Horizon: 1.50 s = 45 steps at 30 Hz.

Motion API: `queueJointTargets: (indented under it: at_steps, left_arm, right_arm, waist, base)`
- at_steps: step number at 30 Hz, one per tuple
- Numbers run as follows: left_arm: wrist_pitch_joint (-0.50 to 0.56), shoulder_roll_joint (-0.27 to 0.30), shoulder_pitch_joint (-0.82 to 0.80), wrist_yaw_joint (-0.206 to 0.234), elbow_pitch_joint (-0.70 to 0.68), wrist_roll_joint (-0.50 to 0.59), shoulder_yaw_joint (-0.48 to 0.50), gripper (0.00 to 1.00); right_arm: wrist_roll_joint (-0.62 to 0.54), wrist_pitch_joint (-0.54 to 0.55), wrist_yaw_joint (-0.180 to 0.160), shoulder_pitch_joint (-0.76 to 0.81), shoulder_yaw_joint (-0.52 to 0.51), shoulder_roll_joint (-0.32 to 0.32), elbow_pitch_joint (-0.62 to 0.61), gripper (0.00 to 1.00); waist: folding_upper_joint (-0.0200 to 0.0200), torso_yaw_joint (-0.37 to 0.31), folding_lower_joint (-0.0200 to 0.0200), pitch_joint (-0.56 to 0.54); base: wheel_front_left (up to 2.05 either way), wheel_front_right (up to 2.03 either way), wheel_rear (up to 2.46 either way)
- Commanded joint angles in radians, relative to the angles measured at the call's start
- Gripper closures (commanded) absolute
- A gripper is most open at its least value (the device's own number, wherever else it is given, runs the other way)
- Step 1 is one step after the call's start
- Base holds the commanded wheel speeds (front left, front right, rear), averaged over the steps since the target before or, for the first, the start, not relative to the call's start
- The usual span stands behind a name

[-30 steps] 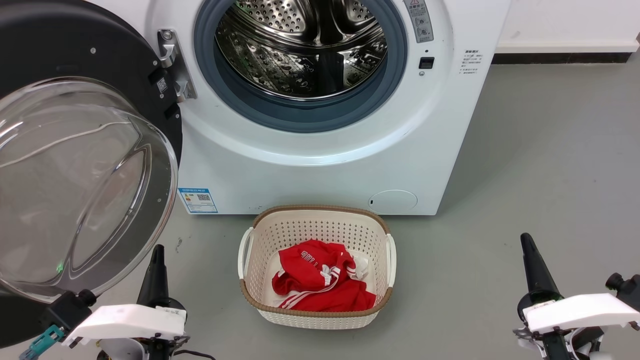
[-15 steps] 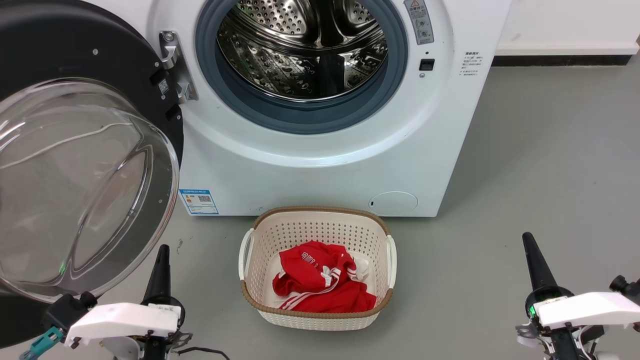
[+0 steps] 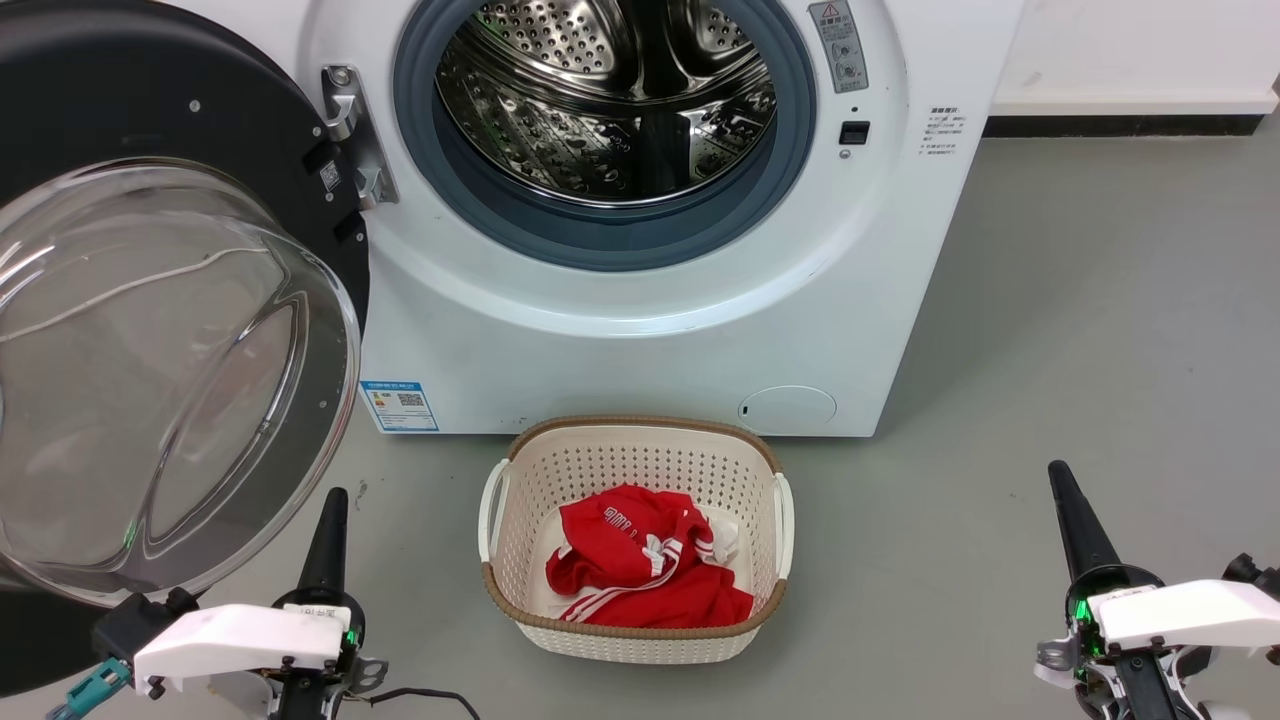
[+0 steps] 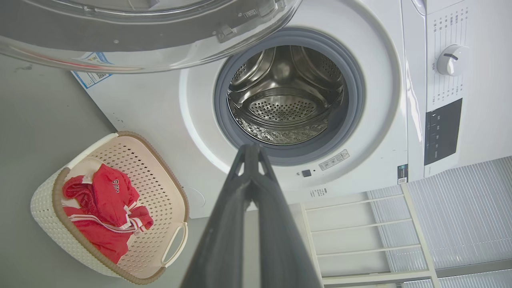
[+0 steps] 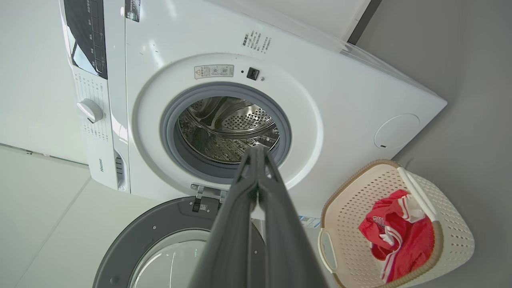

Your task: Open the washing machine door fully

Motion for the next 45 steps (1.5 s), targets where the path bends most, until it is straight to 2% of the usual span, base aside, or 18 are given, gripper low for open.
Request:
queueJointTargets:
  at_steps: [1, 45]
  left_arm:
    - [0.007, 0.001, -0.024, -0.009, -0.002, -0.021, 0.004, 1.00]
    - [0.092, -0.002, -0.044, -0.034, 0.049, -0.377, 0.006, 1.00]
  right_arm:
    - [0.023, 0.005, 0.000, -0.021, -0.003, -0.005, -0.003, 1.00]
    - [0.352, 0.092, 0.000, -0.038, -0.040, 0.003, 0.025, 1.00]
  waist:
    - [-0.0001, 0.000, 0.0000, 0.000]
    - [-0.0001, 0.005, 0.0000, -0.016]
  base:
    - [0.00, 0.00, 0.00]
    - [0.00, 0.00, 0.00]
